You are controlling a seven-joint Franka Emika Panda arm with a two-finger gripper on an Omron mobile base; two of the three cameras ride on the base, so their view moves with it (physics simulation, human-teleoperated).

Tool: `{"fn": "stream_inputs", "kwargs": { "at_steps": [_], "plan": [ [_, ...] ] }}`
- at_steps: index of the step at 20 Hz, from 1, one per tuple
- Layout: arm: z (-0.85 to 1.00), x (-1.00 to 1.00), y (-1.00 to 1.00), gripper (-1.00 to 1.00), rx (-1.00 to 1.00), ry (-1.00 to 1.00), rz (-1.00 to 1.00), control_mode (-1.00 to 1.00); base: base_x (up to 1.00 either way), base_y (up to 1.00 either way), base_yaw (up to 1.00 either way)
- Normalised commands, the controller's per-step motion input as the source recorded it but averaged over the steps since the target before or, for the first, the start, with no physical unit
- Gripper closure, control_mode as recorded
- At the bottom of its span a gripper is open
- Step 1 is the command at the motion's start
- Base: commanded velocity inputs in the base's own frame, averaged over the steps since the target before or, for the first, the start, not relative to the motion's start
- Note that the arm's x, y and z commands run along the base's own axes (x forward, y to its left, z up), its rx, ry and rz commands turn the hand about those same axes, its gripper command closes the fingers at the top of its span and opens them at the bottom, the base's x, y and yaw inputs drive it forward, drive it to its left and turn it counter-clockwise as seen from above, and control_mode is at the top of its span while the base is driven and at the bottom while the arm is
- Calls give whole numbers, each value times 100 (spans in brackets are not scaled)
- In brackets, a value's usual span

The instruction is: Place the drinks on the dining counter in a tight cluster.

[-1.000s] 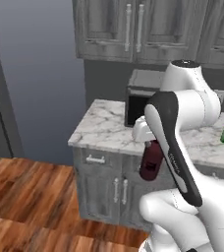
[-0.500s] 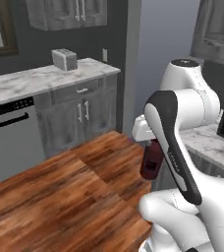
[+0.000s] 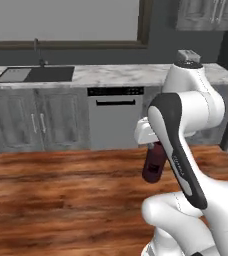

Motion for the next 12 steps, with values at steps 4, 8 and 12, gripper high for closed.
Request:
{"fn": "stream_inputs", "kwargs": {
  "at_steps": [4, 8, 12],
  "plan": [
    [0, 0, 0, 100, 0, 0, 0, 100, 0, 0, 83],
    [0, 0, 0, 100, 0, 0, 0, 100, 0, 0, 85],
    [0, 0, 0, 100, 0, 0, 0, 100, 0, 0, 85]
  ]
}}
